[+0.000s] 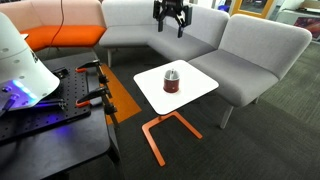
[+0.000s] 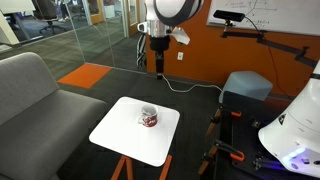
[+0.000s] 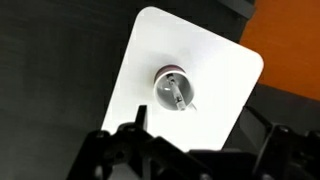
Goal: Take the marker out of the maroon mug
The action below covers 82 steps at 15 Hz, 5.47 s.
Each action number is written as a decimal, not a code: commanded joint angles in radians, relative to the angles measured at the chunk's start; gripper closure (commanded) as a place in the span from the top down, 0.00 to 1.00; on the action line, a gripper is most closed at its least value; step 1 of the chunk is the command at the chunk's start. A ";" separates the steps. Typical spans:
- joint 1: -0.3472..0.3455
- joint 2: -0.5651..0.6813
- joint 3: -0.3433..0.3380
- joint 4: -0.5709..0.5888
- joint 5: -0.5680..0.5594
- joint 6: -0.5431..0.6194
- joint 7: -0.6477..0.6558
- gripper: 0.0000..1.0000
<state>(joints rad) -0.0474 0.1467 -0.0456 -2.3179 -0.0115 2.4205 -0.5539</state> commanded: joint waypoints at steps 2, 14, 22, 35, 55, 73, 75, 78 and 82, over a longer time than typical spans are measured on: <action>-0.069 0.285 0.068 0.181 0.061 -0.010 -0.193 1.00; -0.122 0.569 0.160 0.438 0.014 -0.056 -0.161 1.00; -0.110 0.537 0.165 0.353 -0.122 0.074 -0.196 1.00; -0.233 0.555 0.250 0.276 -0.086 0.190 -0.276 0.59; -0.266 0.740 0.275 0.439 -0.069 0.146 -0.354 0.11; 0.013 0.481 0.166 0.391 -0.216 -0.079 -0.027 0.05; 0.007 0.534 0.196 0.472 -0.177 -0.117 -0.058 0.05; -0.004 0.659 0.228 0.633 -0.113 -0.168 -0.068 0.05; -0.011 0.866 0.269 0.902 -0.036 -0.281 -0.086 0.05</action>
<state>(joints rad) -0.0423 0.8801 0.1831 -1.6135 -0.0996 2.2693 -0.6104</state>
